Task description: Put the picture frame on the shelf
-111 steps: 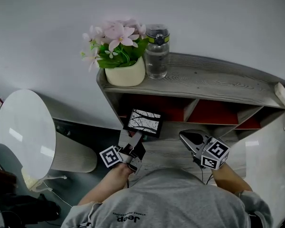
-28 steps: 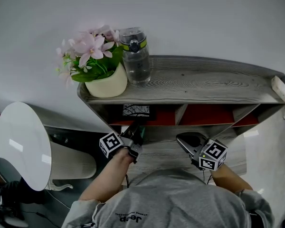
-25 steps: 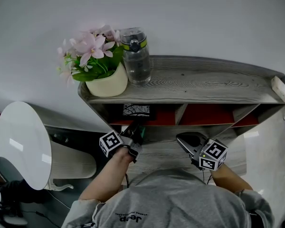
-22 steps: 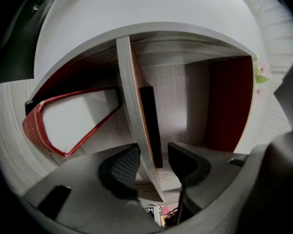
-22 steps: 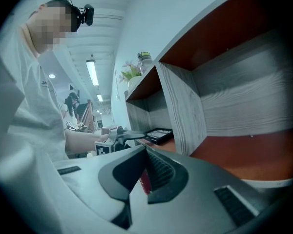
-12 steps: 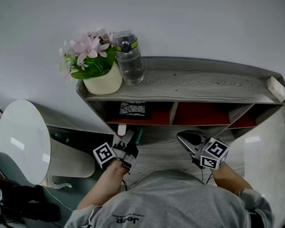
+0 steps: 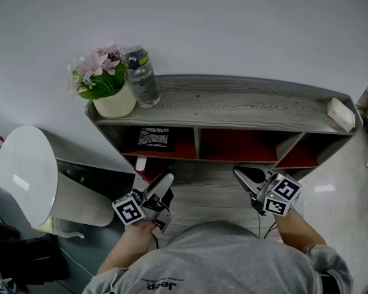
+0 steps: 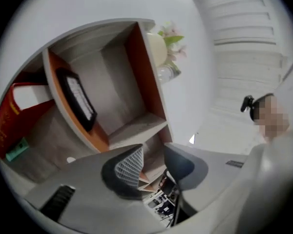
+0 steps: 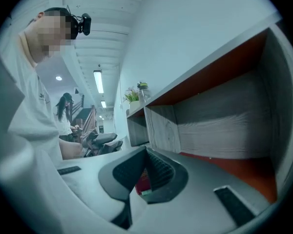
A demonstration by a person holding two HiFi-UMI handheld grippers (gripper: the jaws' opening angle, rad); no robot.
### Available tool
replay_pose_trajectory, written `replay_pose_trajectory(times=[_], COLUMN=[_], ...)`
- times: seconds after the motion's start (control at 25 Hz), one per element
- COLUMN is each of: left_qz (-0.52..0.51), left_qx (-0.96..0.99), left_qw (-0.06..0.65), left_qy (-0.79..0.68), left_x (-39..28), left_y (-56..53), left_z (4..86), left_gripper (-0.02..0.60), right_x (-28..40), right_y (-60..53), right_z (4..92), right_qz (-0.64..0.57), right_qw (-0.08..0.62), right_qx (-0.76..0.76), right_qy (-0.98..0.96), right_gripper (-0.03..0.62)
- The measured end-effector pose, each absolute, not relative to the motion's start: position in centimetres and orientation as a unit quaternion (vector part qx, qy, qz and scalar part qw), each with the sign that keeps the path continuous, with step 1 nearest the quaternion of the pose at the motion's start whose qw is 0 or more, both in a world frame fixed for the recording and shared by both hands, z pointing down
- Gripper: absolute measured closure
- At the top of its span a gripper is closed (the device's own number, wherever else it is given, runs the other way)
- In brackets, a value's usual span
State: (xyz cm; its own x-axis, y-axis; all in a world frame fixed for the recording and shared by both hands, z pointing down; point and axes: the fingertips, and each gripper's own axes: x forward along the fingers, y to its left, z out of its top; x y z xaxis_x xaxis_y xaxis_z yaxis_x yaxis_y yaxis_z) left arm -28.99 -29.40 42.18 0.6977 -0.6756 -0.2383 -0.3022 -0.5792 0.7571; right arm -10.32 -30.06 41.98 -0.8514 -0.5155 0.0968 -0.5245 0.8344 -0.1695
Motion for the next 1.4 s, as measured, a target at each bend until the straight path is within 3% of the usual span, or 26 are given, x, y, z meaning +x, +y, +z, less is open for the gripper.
replay_pose_trajectory(times=[0.28, 0.64, 1.4], left_qz=[-0.157, -0.037, -0.044], left_qx=[0.92, 0.945, 0.943], left_qw=[0.198, 0.08, 0.082], left_qy=[-0.298, -0.316, -0.319], left_x=[-22.7, -17.7, -16.5], left_y=[-27.2, -25.3, -25.3], left_z=[40.7, 43.7, 43.6], left_gripper=[0.555, 0.569, 0.572], right_x=[-4.1, 0.1, 0.8], right_y=[-29.1, -28.3, -27.5], right_z=[41.5, 42.8, 43.7], right_qz=[0.099, 0.112, 0.087], right_qw=[0.015, 0.009, 0.018], right_qx=[0.288, 0.308, 0.317], right_qy=[-0.952, -0.945, -0.944], right_gripper=[0.594, 0.594, 0.594])
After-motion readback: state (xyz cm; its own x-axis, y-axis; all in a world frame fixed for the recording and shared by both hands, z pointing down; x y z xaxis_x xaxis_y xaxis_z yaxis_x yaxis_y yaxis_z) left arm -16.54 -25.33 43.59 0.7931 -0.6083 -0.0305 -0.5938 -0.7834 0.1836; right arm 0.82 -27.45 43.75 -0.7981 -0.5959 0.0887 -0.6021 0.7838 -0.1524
